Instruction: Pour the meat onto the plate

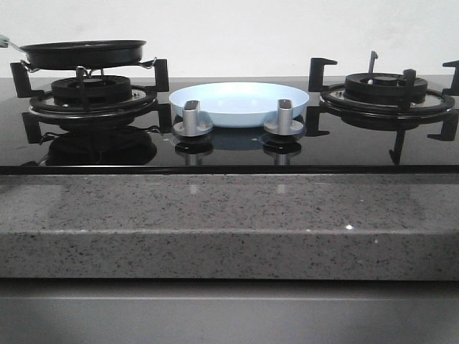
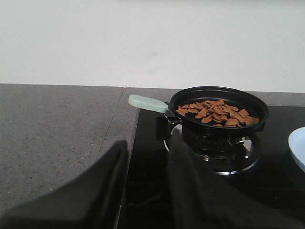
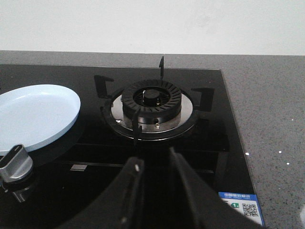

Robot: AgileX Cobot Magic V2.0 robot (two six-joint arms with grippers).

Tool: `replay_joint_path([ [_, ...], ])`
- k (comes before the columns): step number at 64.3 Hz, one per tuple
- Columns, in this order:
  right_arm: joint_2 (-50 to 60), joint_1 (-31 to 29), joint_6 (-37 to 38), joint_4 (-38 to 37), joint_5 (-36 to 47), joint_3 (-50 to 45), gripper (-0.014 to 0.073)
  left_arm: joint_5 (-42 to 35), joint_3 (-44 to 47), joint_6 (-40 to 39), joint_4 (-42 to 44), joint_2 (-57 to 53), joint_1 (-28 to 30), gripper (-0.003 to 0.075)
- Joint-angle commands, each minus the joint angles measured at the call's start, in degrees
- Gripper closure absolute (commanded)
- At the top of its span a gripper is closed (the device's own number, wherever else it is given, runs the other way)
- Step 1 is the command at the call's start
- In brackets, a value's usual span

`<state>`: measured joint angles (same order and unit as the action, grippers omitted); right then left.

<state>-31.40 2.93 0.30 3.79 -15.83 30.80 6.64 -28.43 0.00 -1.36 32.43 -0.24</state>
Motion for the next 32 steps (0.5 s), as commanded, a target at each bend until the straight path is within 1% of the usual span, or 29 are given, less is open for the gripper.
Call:
replay_joint_path([
  [1, -0.4, -0.2, -0.3, 0.3, 4.9, 2.3, 0.0197, -5.2, -2.3, -0.9, -0.6, 0.5, 0.1, 0.0279],
  [3, -0.4, -0.2, -0.3, 0.3, 4.9, 2.3, 0.0144, -5.2, -2.3, -0.9, -0.6, 0.5, 0.1, 0.0211],
  [7, -0.4, -0.2, -0.3, 0.3, 4.9, 2.3, 0.0106, -5.2, -2.3, -0.9, -0.6, 0.6, 0.1, 0.0158],
  [15, -0.4, -0.2, -0.3, 0.3, 5.2, 2.2, 0.0101, -5.2, -2.3, -0.9, -0.6, 0.9, 0.1, 0.0153],
  [24, -0.9, -0.2, -0.3, 1.2, 7.6, 2.2, 0.0102, -5.2, -2.3, -0.9, -0.6, 0.9, 0.1, 0.0153],
  [32, -4.4, -0.1, -0.3, 1.3, 8.2, 3.6, 0.013, -5.2, -2.3, -0.9, -0.6, 0.9, 0.1, 0.0153],
])
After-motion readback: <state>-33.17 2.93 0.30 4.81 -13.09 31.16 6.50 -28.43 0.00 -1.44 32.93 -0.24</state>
